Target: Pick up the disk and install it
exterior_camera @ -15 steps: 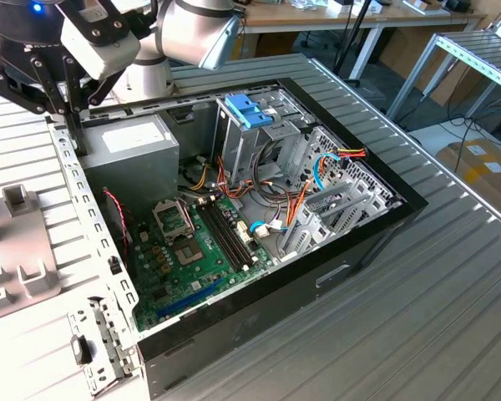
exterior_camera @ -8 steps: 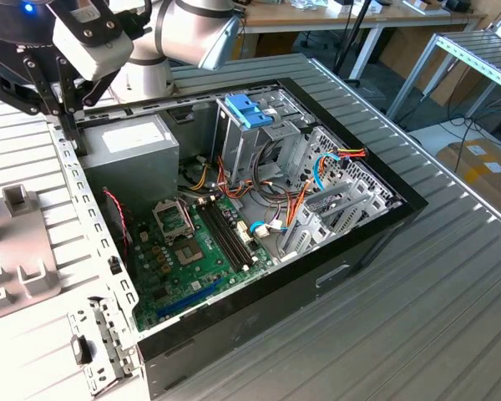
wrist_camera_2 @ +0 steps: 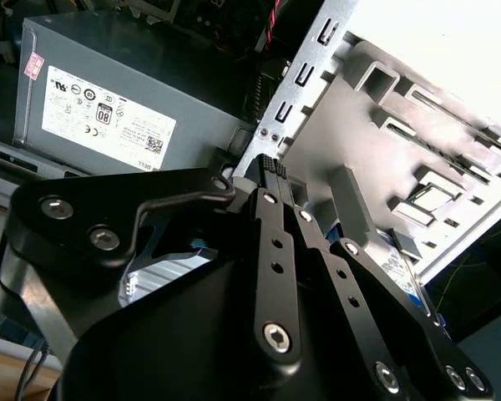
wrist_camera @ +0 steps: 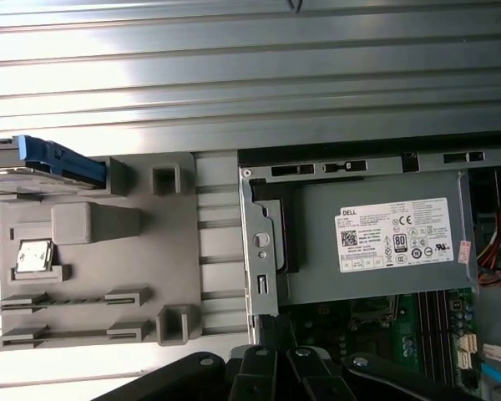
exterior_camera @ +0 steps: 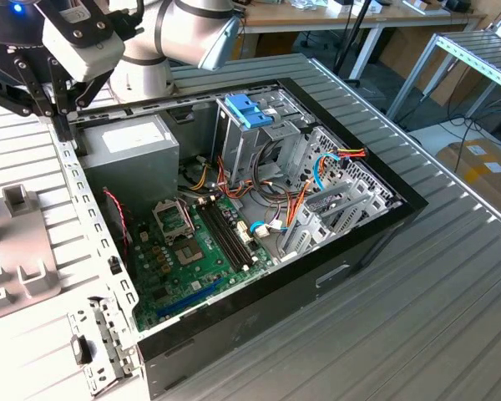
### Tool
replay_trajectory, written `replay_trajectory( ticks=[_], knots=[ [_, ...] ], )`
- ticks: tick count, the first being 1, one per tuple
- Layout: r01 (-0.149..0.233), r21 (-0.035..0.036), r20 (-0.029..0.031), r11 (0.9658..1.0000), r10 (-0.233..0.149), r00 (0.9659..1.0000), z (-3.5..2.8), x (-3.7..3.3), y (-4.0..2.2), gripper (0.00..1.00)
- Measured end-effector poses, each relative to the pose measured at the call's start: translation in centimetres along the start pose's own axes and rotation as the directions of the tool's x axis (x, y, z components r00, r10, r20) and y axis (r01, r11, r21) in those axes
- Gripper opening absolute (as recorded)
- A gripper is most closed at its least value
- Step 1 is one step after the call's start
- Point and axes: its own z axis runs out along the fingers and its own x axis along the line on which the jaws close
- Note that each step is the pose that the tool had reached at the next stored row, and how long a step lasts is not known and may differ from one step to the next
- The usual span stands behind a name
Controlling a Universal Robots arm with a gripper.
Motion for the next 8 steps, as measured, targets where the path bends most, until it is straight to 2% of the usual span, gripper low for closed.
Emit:
replay_trajectory(
  ticks=[8],
  knots=[
    [0.000,0.0000,0.0000,1.0000,0.000,1.0000,-0.03,0.84,-0.06,0.11]
  ],
)
